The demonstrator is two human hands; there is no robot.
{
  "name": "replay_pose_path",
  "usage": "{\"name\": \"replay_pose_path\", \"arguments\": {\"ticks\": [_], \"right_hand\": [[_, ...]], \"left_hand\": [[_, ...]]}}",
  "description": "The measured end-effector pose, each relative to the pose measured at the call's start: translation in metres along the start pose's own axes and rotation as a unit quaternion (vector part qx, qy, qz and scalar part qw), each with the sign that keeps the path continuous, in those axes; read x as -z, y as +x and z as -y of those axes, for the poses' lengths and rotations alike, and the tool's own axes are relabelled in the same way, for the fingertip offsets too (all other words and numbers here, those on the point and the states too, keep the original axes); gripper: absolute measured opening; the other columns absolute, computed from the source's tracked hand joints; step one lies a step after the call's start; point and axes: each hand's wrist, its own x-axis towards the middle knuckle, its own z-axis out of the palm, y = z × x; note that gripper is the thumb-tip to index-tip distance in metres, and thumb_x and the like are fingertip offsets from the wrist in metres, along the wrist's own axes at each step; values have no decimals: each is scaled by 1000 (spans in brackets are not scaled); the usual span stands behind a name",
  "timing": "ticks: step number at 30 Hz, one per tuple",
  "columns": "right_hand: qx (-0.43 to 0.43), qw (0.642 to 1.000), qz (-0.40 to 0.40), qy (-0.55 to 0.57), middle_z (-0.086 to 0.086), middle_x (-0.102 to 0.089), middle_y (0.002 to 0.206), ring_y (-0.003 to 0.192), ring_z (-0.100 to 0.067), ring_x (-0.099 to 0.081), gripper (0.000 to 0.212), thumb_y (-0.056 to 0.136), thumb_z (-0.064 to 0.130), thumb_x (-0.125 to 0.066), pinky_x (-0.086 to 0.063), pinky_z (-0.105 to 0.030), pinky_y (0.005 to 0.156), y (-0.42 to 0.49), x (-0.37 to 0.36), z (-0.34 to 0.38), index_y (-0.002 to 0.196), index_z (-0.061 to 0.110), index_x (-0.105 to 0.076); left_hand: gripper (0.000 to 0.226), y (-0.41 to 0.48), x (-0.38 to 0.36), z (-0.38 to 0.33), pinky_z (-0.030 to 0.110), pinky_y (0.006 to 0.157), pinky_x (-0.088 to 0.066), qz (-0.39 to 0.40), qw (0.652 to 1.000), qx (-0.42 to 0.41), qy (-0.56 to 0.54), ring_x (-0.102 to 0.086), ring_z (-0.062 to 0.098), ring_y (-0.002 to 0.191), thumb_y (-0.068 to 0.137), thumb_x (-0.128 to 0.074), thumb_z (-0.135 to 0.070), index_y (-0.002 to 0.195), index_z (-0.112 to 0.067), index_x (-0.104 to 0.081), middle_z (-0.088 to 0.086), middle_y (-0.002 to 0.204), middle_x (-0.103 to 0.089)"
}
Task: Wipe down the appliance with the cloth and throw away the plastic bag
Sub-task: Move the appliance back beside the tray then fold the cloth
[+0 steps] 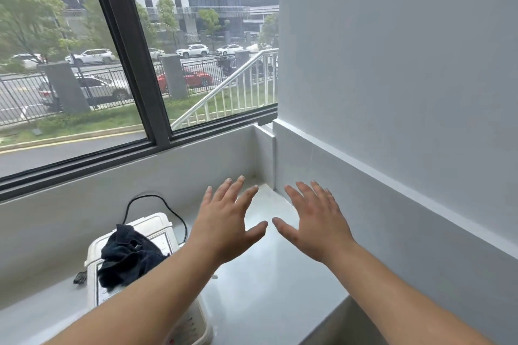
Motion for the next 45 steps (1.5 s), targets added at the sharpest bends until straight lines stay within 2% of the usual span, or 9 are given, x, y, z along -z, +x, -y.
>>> {"name": "replay_pose_path", "arguments": {"ticks": [12, 26, 35, 45], "right_hand": [[49, 999, -8, -3, 1, -16, 172, 158, -26, -5, 88, 87, 84, -21, -7, -48, 128, 22, 3, 107, 162, 37, -15], [69, 997, -30, -20, 2, -22, 170, 157, -26, -9, 88, 86, 86, -24, -7, -49, 127, 33, -13, 210, 160, 39, -18], [85, 996, -20, -33, 2, -22, 170, 158, -25, -8, 89, 86, 86, -24, -6, -48, 128, 39, -35, 265, 161, 38, -19], [145, 989, -2, -26, 1, -21, 170, 158, -26, -8, 91, 85, 86, -20, -7, -48, 127, 55, -51, 308, 161, 37, -18]], "left_hand": [[88, -40, 38, 92, 51, 130, -4, -26, 999, 47, -6, -7, 20, 161, 84, -28, -83, 162, -43, -19, -7, 175, -13], [89, -83, 51, 186, 52, 130, -6, -43, 997, 60, -19, -11, 21, 161, 84, -28, -84, 162, -42, -24, -5, 174, -16], [89, -114, 58, 241, 50, 130, -2, -19, 997, 78, -19, -6, 19, 161, 84, -30, -83, 162, -42, -20, -6, 175, -11], [89, -142, 64, 280, 51, 130, 1, 2, 990, 140, 1, -2, 19, 161, 85, -28, -82, 163, -42, -17, -7, 176, -6]]}}
